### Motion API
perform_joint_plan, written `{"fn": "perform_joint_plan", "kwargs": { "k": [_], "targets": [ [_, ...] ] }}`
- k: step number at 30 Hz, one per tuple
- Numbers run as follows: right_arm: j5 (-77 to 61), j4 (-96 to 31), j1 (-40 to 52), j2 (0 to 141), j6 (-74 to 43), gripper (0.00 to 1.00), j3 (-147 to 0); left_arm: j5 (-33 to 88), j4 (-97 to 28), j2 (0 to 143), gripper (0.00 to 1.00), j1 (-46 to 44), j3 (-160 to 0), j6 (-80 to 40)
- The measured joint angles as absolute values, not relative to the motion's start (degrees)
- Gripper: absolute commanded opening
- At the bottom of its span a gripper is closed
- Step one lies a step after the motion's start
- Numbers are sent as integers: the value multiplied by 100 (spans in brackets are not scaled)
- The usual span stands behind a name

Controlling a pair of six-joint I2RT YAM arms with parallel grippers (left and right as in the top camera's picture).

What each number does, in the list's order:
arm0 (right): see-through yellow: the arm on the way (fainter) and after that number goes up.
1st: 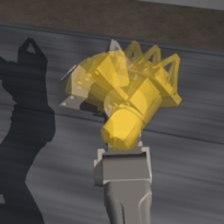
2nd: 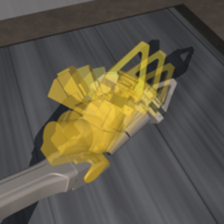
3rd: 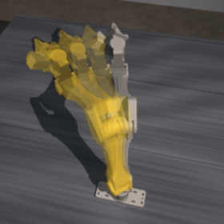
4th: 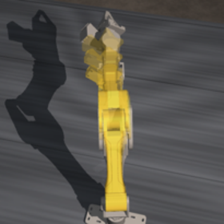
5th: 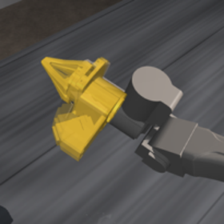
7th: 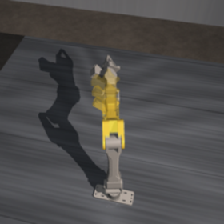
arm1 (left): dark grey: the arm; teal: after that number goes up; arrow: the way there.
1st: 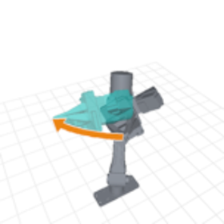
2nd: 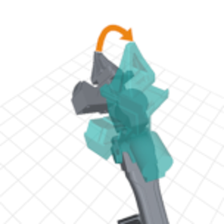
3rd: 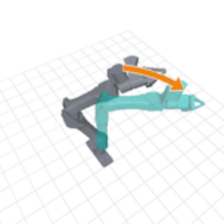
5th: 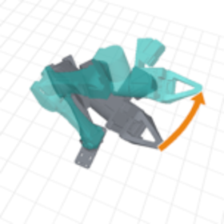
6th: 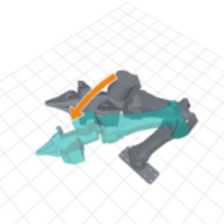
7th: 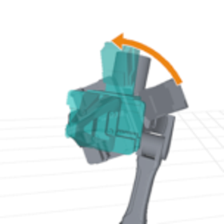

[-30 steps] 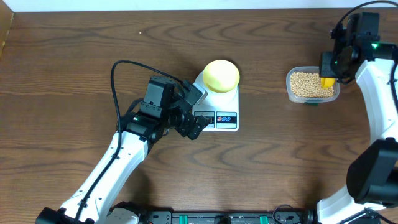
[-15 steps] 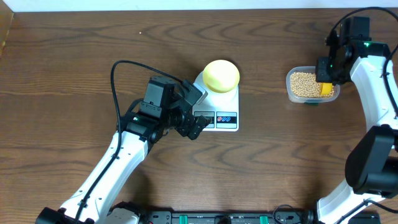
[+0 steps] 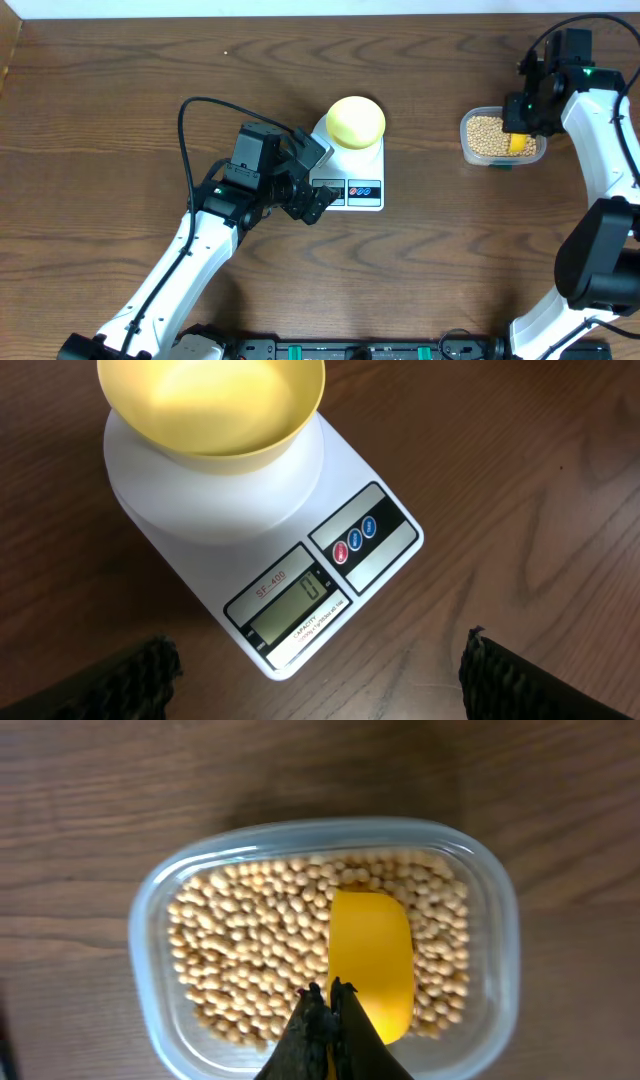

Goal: Scoop item into bowl and weigh 50g on scale
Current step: 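Lower the scoop into the soybeans with the right gripper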

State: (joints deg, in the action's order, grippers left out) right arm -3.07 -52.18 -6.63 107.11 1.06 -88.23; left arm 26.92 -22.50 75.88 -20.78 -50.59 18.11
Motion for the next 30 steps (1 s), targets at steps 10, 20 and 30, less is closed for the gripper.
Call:
{"fn": "perform_joint_plan", "kwargs": {
  "k": [10, 20, 30],
  "targets": [
    [-696, -4947, -685, 10713, 106, 1, -8576, 2692, -2250, 7588, 92, -2078, -5059, 1809],
    [-1280, -4888, -893, 10713, 108, 1, -8455, 2692, -2250, 7588, 92, -2078, -5059, 1809],
    [-1739, -4578, -1120, 10713, 108, 1, -8302, 2692, -2250, 7588, 92, -2078, -5059, 1809]
  ]
}}
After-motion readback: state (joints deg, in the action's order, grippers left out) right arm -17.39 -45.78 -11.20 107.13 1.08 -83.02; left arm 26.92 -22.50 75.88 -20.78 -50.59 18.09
